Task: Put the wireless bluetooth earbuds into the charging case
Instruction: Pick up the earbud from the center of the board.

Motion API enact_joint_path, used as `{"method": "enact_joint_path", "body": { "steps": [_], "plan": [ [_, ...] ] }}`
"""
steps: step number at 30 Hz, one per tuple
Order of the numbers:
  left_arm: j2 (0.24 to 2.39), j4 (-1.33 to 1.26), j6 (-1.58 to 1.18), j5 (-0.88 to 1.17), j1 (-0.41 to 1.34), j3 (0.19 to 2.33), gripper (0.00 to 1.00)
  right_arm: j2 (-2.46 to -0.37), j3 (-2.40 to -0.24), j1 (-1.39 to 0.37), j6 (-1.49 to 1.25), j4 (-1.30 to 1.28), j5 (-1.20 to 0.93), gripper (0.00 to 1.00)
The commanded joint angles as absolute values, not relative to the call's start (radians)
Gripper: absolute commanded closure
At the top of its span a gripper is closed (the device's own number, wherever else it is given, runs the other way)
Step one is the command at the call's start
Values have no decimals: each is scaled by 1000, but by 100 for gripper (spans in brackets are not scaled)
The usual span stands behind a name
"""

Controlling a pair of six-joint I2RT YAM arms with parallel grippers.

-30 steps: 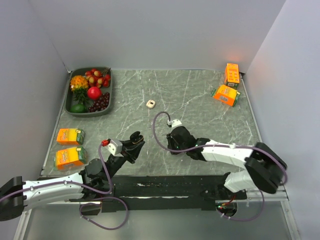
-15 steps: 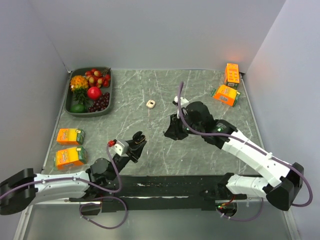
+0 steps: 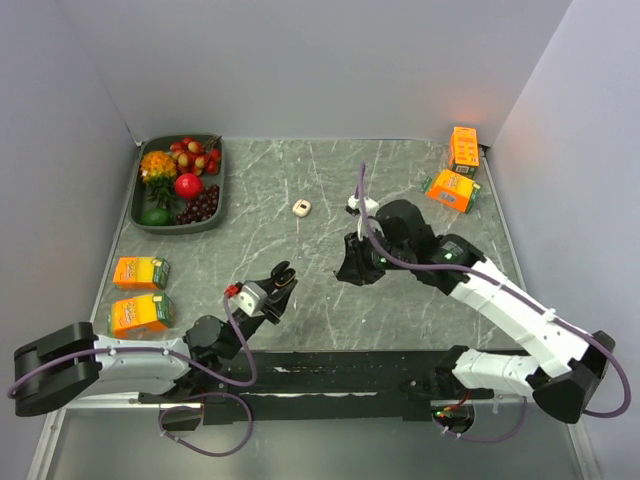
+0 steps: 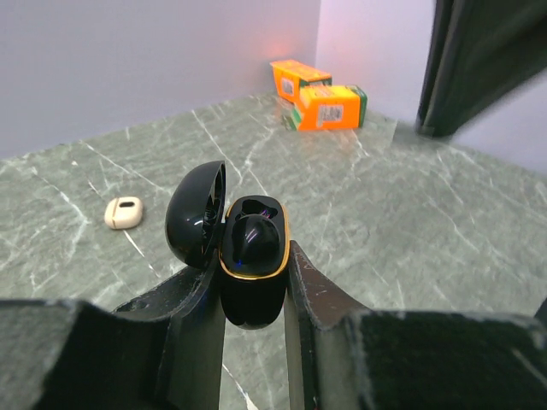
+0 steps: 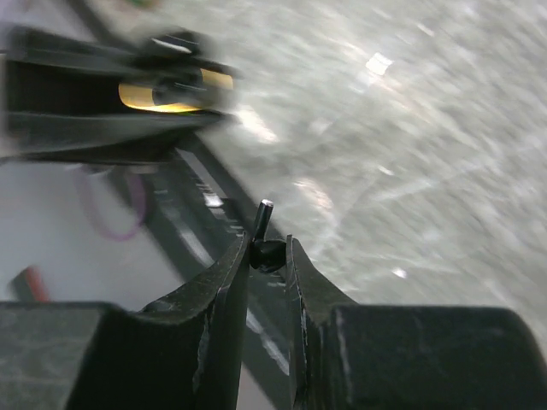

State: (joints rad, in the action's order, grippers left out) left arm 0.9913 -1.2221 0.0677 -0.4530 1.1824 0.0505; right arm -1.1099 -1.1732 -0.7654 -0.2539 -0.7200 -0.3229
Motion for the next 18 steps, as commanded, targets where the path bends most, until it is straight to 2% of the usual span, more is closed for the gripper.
{"method": "enact_joint_path", "body": {
  "steps": [1, 4, 9, 18],
  "plan": [
    [927, -1243, 41, -530, 1184, 32, 99, -1161, -1019, -726, -320, -602, -135, 100],
    [879, -1198, 15, -548, 1184, 23, 99, -1247, -944, -701, -328, -476, -129, 100],
    [789, -1115, 6, -546, 1193, 17, 99, -1449, -977, -703, -189, -434, -104, 100],
    [782, -1144, 21, -549, 1216, 8, 99, -1548, -939, -712, -61, -267, -43, 100]
  ]
}}
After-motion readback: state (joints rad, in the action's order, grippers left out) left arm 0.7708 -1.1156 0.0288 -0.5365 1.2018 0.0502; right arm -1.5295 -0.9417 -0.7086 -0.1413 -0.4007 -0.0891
